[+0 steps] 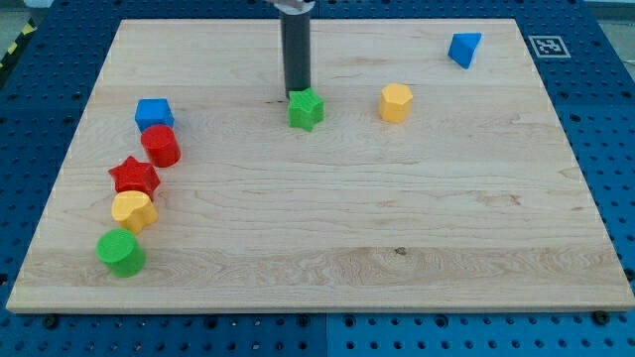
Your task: Push green star above the blue cube
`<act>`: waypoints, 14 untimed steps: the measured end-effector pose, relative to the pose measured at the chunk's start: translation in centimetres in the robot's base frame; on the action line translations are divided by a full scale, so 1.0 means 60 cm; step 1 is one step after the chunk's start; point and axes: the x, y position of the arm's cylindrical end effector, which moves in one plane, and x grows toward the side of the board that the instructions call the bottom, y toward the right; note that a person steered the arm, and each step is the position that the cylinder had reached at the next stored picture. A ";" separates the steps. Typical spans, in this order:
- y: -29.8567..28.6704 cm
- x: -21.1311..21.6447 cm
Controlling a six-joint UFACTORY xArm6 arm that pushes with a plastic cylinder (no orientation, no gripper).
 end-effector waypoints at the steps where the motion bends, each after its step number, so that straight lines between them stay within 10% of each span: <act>1: 0.057 0.006; 5: 0.153 0.091; 14: -0.091 0.002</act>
